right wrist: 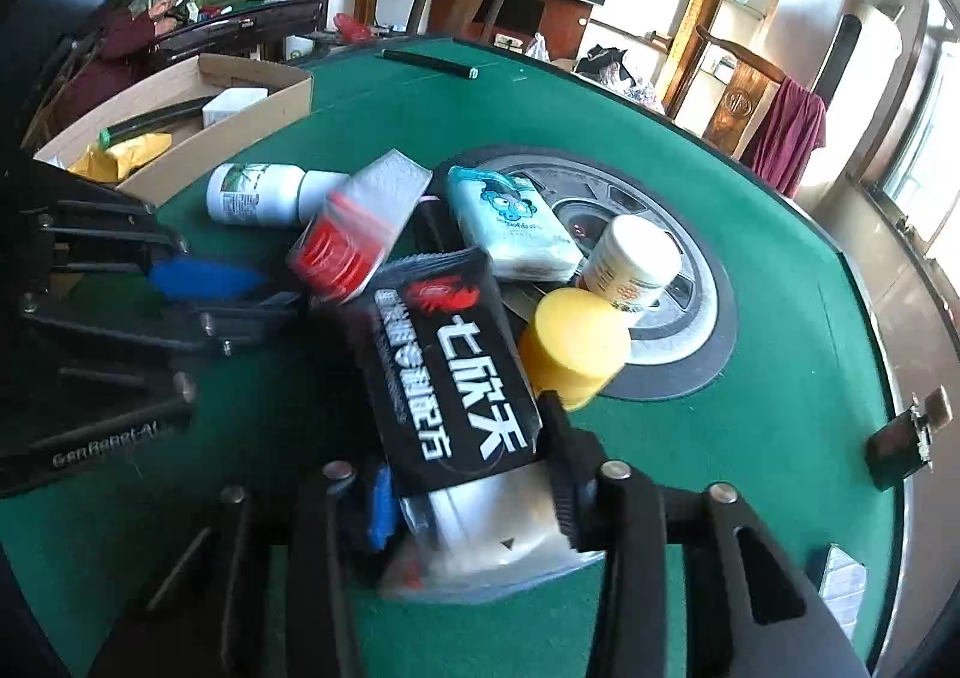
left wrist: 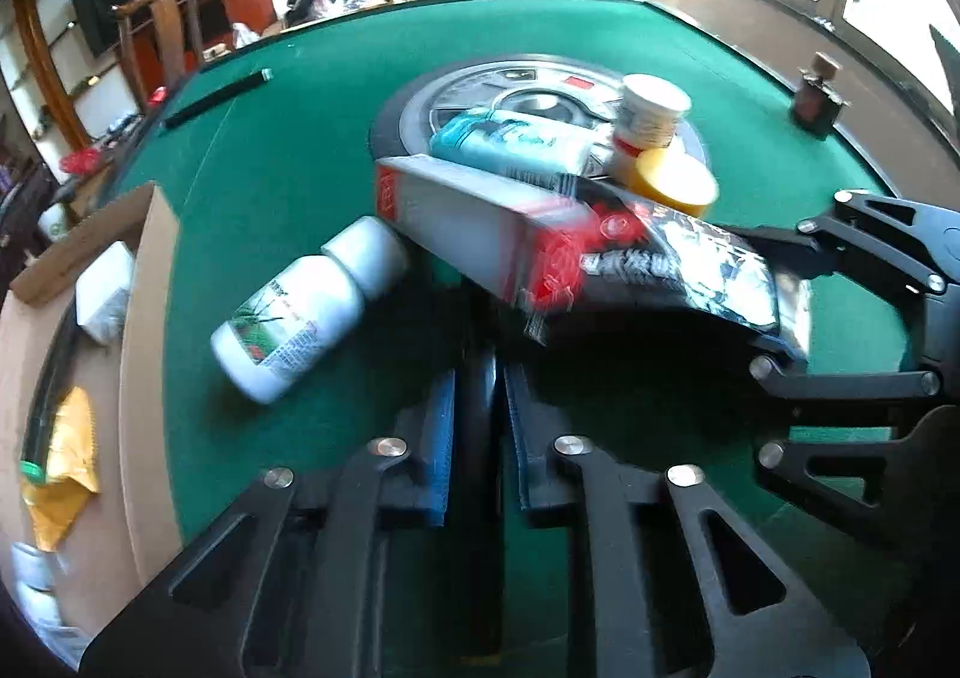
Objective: Organize objects
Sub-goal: 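Grasp a black yellow-capped marker with the left tool while the right tool grasps the black snack bag, then carry the marker in the left tool and the snack bag in the right tool to the tray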
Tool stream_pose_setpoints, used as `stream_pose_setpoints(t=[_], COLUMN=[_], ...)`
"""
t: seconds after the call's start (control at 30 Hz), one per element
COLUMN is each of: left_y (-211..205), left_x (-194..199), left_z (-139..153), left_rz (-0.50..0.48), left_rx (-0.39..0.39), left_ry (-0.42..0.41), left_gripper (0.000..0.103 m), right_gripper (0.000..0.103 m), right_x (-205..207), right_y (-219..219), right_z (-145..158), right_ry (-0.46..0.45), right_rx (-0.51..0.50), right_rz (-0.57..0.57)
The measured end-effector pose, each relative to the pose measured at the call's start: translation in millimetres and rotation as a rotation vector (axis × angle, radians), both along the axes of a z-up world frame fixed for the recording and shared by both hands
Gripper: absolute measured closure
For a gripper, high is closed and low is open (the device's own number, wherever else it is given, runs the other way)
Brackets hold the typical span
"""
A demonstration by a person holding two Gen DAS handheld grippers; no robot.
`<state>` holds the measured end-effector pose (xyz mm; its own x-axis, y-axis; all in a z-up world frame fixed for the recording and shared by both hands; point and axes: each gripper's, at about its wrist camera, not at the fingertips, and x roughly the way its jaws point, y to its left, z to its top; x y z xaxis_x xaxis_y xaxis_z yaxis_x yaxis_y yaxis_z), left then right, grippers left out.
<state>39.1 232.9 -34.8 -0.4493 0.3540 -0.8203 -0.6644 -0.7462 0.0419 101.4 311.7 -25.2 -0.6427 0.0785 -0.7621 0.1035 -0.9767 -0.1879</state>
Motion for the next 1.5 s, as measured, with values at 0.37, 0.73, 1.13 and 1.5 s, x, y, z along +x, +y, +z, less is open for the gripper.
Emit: stream_pose_setpoints(t=[0.37, 0.73, 1.13, 1.5], left_y=[-30.7, -13.1, -2.4, -35.1], left_x=[-5.4, 9.2, 36.0, 52.1], left_z=[15.8, 12.2, -0.8, 24.2], left_rz=[-0.023, -0.096, -0.091, -0.082], left_rx=[0.272, 0.215, 0.038, 0.246], left_ry=[-0.121, -0.106, 0.039, -0.065], left_gripper=[0.088, 0.089, 0.089, 0.089], right_gripper=[0.066, 0.066, 0.066, 0.066], right_x=[18.5, 21.2, 21.4, 34.2], right_y=[36.4, 41.6, 47.2, 53.8], right_z=[39.1, 44.6, 42.6, 61.6], right_ry=[0.107, 0.128, 0.126, 0.204], right_rx=[-0.317, -0.356, -0.344, -0.396], right_rz=[-0.098, -0.136, -0.163, -0.17])
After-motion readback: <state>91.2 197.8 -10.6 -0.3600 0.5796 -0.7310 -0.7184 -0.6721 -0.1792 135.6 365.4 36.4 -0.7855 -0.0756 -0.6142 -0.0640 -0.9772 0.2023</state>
